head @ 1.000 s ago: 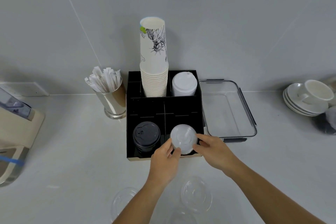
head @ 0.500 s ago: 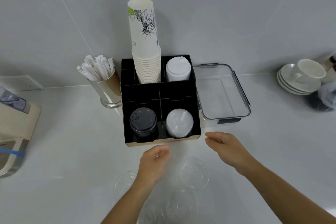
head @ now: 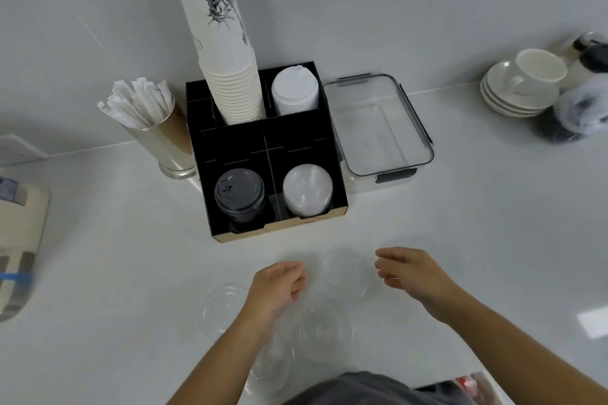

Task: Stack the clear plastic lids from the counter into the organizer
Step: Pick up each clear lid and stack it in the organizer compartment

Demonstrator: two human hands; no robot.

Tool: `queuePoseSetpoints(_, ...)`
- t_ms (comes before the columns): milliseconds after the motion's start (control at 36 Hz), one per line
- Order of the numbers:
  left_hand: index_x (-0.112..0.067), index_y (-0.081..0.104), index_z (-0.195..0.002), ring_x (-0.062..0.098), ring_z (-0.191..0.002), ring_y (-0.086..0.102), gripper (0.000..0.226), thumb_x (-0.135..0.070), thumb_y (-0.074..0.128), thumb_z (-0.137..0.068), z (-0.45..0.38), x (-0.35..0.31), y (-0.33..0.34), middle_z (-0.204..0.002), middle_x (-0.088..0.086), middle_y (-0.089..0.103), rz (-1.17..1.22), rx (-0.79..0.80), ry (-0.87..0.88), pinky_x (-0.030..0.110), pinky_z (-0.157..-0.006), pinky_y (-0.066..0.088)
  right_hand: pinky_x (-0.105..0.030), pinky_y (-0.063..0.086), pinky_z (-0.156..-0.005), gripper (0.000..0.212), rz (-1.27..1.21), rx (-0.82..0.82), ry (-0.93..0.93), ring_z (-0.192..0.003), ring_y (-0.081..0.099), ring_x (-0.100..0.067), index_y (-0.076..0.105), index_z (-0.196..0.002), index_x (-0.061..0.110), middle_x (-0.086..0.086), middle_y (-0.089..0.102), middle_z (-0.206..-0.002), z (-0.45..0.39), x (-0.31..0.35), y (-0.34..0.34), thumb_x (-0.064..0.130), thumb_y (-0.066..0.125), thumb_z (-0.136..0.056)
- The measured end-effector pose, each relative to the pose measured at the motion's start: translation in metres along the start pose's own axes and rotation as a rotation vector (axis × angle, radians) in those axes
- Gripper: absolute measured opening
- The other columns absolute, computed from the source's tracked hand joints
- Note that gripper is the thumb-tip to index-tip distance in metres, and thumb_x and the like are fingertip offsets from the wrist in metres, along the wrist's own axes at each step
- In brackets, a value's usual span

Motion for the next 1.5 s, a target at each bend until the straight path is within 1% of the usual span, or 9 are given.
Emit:
queuePoseSetpoints(167,-0.014,0.071,-0.1,0.019,-0.1,0.072,0.011,-0.02,0.065,-0.093,-0.003,0.006,0.009,-0.104,0.007,0.076,-0.016,0.048,-0.036,0.032,-0.093,0.056,-0.035,0.056,-0.089,0.012,-0.094,0.025,0.035,-0.087,0.065,-0.021,0.069,-0.089,0.019,-0.019,0.071,-0.106,0.006,-0.008,0.005,0.01,0.062,-0.093)
queuePoseSetpoints(306,-0.02,0.068,-0.09,0.018,-0.102,0.07,0.005,-0.02,0.065,-0.094,-0.002,0.004,0.014,-0.106,0.007,0.074,-0.037,0.065,-0.038,0.031,-0.094,0.055,-0.041,0.054,-0.093,0.03,-0.089,0.053,0.059,-0.083,0.058,-0.022,0.059,-0.113,-0.016,-0.014,0.062,-0.089,0.005,-0.012,0.01,0.006,0.058,-0.093)
queuePoseSetpoints(417,-0.02,0.067,-0.092,0.017,-0.103,0.069,0.002,-0.02,0.065,-0.093,-0.001,0.002,0.017,-0.107,0.006,0.073,-0.038,0.088,-0.048,0.031,-0.097,0.054,-0.047,0.051,-0.098,0.032,-0.108,0.071,0.091,-0.083,0.055,-0.023,0.053,-0.115,-0.019,-0.013,0.059,-0.089,0.005,-0.013,0.015,0.005,0.056,-0.094)
queuePoseSetpoints(667,-0.017,0.07,-0.096,0.017,-0.103,0.07,0.006,-0.019,0.066,-0.092,0.002,0.0,0.019,-0.108,0.006,0.074,-0.043,0.099,-0.056,0.033,-0.099,0.054,-0.04,0.054,-0.095,0.02,-0.131,0.067,0.089,-0.084,0.061,-0.023,0.066,-0.107,-0.007,-0.014,0.064,-0.092,0.002,-0.015,0.016,0.006,0.056,-0.095)
queuePoseSetpoints(806,-0.019,0.059,-0.079,0.017,-0.086,0.053,0.011,-0.028,0.064,-0.074,0.006,-0.003,0.021,-0.088,0.004,0.058,-0.125,0.111,-0.025,0.029,-0.084,0.043,-0.046,0.052,-0.098,0.031,-0.096,0.064,0.078,-0.082,0.054,-0.024,0.053,-0.116,-0.019,-0.014,0.056,-0.088,-0.001,-0.015,0.018,0.003,0.053,-0.094)
queuePoseSetpoints(1000,-0.02,0.061,-0.077,0.018,-0.087,0.055,0.009,-0.026,0.067,-0.08,0.008,-0.013,0.018,-0.089,0.002,0.061,-0.085,0.114,0.019,0.03,-0.087,0.045,-0.036,0.057,-0.086,0.012,-0.158,0.05,0.043,-0.09,0.065,-0.024,0.07,-0.099,0.01,-0.008,0.069,-0.099,0.0,-0.007,0.017,0.013,0.059,-0.095)
queuePoseSetpoints(1194,-0.02,0.073,-0.1,0.021,-0.104,0.07,0.01,-0.019,0.068,-0.092,0.007,-0.031,0.008,-0.108,0.006,0.074,-0.032,0.082,0.09,0.031,-0.093,0.055,-0.032,0.06,-0.08,0.009,-0.174,0.026,-0.055,-0.091,0.07,-0.024,0.072,-0.098,0.013,-0.009,0.072,-0.1,0.005,0.011,0.011,0.015,0.065,-0.092)
queuePoseSetpoints(1333,-0.027,0.076,-0.102,0.018,-0.09,0.067,0.015,-0.021,0.071,-0.089,0.007,-0.044,0.003,-0.109,0.007,0.075,-0.142,0.042,0.215,0.043,-0.097,0.055,-0.031,0.062,-0.074,0.009,-0.215,-0.004,-0.133,-0.074,0.069,-0.022,0.071,-0.094,0.007,-0.01,0.071,-0.082,0.008,0.022,0.013,0.004,0.07,-0.085)
queuePoseSetpoints(1500,-0.025,0.072,-0.115,0.011,-0.087,0.066,0.026,-0.021,0.071,-0.089,0.004,-0.075,-0.002,-0.109,-0.006,0.071,-0.223,0.028,0.328,0.021,-0.074,0.051,-0.037,0.063,-0.074,0.007,-0.231,-0.029,-0.203,-0.061,0.069,-0.019,0.067,-0.082,0.001,-0.012,0.068,-0.072,0.001,0.043,0.02,0.002,0.074,-0.081)
Point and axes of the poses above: each hand's wrist, its own z-axis away from the middle knuckle, its own y-axis out of the palm, x = y × z, the point moved 1 cm from there along -z, towards the middle knuckle
